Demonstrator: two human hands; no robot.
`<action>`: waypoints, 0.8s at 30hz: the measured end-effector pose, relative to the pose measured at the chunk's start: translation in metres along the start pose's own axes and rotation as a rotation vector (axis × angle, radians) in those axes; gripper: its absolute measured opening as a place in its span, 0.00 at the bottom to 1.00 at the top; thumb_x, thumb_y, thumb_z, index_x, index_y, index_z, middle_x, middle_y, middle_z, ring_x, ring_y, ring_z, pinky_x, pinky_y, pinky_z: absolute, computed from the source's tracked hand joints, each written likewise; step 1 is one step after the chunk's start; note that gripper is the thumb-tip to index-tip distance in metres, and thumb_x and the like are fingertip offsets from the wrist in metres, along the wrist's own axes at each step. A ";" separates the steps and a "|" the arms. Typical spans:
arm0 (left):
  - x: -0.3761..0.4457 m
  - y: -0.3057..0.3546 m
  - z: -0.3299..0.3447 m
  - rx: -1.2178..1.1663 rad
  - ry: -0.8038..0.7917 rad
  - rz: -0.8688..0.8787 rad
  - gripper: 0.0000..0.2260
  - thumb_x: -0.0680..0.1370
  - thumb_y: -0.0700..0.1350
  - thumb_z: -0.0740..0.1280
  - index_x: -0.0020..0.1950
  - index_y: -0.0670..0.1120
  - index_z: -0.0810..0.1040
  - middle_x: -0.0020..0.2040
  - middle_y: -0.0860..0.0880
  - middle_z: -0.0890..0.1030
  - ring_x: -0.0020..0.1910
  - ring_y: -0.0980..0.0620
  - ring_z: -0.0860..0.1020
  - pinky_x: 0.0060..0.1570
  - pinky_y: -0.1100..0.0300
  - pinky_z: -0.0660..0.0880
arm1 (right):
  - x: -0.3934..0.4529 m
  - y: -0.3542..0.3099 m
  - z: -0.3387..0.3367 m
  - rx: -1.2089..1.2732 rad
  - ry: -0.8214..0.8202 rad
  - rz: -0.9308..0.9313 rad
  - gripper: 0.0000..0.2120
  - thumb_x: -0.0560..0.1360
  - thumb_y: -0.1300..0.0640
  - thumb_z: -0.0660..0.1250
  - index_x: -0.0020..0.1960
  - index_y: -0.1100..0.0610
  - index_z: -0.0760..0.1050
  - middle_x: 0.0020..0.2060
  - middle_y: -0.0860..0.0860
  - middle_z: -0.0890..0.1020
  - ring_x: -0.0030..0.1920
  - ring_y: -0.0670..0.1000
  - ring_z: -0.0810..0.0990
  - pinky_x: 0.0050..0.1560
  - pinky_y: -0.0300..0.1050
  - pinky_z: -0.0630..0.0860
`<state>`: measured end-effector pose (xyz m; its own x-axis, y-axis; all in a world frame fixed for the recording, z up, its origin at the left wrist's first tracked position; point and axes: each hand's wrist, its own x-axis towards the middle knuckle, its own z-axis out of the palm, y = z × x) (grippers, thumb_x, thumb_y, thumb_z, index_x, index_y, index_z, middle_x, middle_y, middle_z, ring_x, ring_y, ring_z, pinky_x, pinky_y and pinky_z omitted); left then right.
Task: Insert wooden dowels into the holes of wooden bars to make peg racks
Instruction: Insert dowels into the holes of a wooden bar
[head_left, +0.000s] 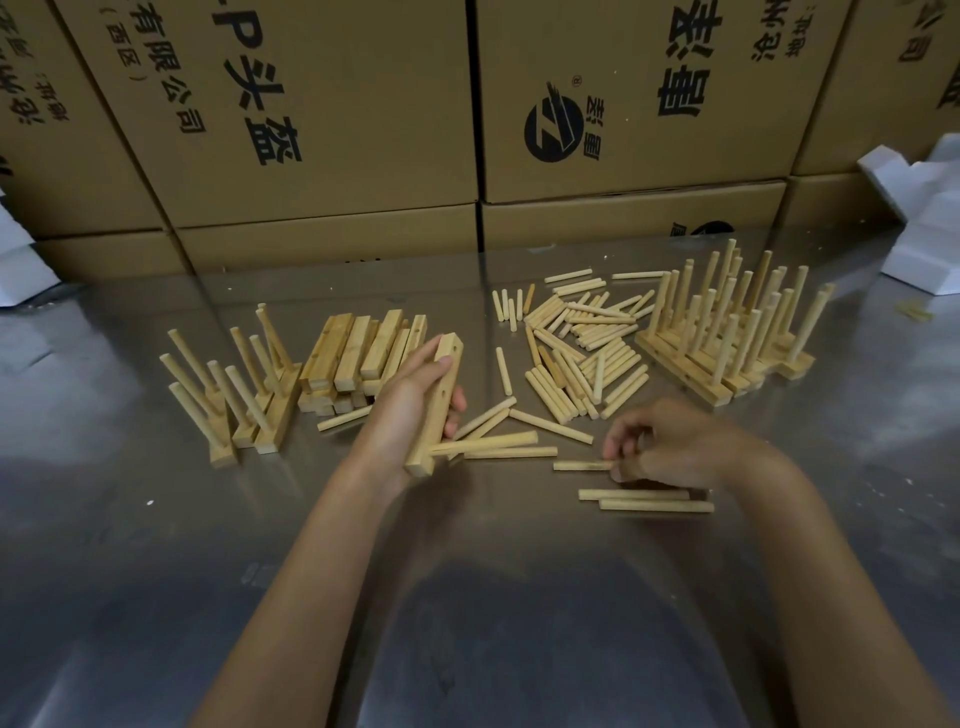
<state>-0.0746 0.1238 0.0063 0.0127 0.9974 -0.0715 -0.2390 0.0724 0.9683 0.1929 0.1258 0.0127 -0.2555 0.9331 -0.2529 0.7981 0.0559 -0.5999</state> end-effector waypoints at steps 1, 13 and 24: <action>-0.001 0.000 0.001 -0.017 -0.026 -0.013 0.10 0.83 0.47 0.62 0.60 0.61 0.74 0.33 0.46 0.78 0.26 0.52 0.72 0.26 0.60 0.71 | 0.000 -0.001 0.002 0.001 0.022 -0.022 0.07 0.73 0.61 0.73 0.41 0.49 0.81 0.33 0.43 0.78 0.35 0.39 0.75 0.32 0.28 0.68; -0.003 0.000 0.006 0.107 -0.212 -0.071 0.12 0.81 0.48 0.60 0.62 0.58 0.77 0.35 0.47 0.77 0.24 0.52 0.70 0.20 0.63 0.67 | 0.001 -0.036 0.026 0.438 0.279 -0.356 0.11 0.80 0.63 0.64 0.52 0.48 0.78 0.35 0.49 0.80 0.39 0.47 0.78 0.42 0.41 0.74; -0.007 0.000 0.014 0.334 -0.143 -0.004 0.05 0.83 0.51 0.61 0.54 0.57 0.76 0.32 0.50 0.76 0.23 0.52 0.70 0.23 0.62 0.66 | 0.007 -0.045 0.046 0.301 0.410 -0.418 0.12 0.80 0.60 0.61 0.55 0.48 0.79 0.29 0.44 0.75 0.26 0.43 0.69 0.28 0.40 0.65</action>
<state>-0.0608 0.1171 0.0104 0.1546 0.9859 -0.0643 0.0911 0.0506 0.9946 0.1298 0.1139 0.0033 -0.2345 0.9173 0.3218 0.4739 0.3969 -0.7861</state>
